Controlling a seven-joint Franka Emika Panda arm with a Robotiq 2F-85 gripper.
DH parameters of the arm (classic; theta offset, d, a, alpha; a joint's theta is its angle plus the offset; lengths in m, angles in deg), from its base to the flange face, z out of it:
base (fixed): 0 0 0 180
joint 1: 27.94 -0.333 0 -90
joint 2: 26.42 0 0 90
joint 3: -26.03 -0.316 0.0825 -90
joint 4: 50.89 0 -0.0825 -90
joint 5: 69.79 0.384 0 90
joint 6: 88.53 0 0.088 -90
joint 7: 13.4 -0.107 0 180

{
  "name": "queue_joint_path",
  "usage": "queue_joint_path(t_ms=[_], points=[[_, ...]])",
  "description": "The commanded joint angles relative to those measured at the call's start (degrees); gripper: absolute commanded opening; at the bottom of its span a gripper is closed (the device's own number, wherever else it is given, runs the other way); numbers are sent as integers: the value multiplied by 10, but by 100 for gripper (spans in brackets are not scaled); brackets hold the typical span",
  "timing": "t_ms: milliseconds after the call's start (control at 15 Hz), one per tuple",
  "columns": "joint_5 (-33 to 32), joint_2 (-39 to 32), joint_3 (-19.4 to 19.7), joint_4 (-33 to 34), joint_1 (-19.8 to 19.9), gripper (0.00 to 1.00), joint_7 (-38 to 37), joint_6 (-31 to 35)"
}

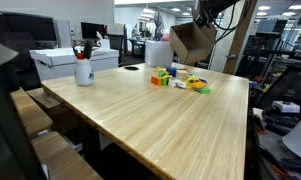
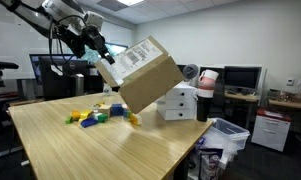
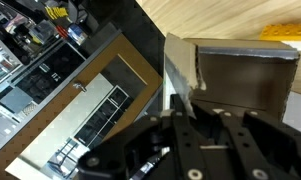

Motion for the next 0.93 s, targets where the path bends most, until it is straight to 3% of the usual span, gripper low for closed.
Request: queue_joint_path(t_ms=[0, 467, 867], points=[[16, -33, 5, 37, 13, 5, 50, -26], [16, -64, 18, 73, 19, 5, 94, -49], [49, -61, 33, 85, 21, 5, 217, -55]])
